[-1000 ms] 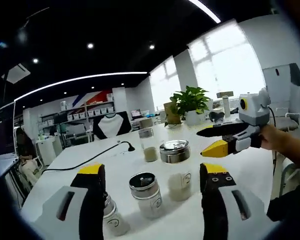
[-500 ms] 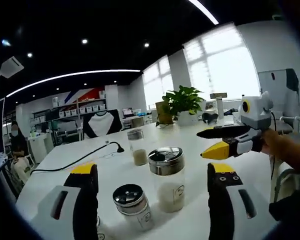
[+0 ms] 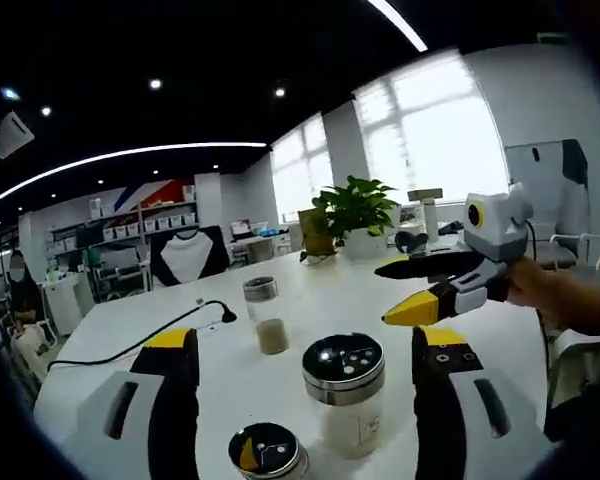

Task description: Rotate the seasoning bottle until the label or dispensing opening points toward the visible target arrow and the bottle remains upright within the marked orientation range

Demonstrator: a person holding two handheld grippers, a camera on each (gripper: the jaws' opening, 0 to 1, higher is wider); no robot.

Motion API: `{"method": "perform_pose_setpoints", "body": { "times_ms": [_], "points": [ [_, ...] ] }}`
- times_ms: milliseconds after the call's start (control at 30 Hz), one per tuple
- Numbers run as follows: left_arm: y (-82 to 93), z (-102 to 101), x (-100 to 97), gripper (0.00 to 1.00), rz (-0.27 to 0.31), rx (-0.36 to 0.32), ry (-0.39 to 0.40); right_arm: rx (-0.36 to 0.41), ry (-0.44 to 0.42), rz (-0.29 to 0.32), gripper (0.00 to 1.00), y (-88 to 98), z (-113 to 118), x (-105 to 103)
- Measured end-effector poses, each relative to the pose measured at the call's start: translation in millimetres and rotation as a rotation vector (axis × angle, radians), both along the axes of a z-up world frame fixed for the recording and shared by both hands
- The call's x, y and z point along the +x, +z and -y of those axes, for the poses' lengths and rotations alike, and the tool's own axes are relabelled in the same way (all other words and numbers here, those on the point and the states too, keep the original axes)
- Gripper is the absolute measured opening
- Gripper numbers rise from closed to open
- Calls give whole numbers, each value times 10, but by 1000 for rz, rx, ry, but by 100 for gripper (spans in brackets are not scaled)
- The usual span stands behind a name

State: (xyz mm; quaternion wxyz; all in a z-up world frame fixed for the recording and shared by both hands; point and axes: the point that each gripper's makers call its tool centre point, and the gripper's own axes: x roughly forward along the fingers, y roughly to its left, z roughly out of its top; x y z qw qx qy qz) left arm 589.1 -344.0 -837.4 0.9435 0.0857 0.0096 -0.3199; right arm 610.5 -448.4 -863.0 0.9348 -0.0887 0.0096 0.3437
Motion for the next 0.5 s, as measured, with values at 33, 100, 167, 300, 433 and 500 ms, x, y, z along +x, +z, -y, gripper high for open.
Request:
{"method": "perform_pose_setpoints", "body": {
  "times_ms": [33,100,167,300,433,500],
  "points": [
    [22,1,42,93,8,7,4,0,11,2,62,25,-17,37],
    [49,9,130,92,12,22,6,-9,16,-8,62,68,-41,138],
    [105,17,260,91,16,-6,6,-20,21,4,62,125,-69,220],
    [151,63,501,92,-21,-66,-8,2,21,8,61,226,-123,410],
    [194,118,736,87,-15,-50,2,25,11,7,61,240,-148,574],
    [265,176,864,85,-22,-67,-11,37,4,-3,61,223,-174,683]
  ]
}}
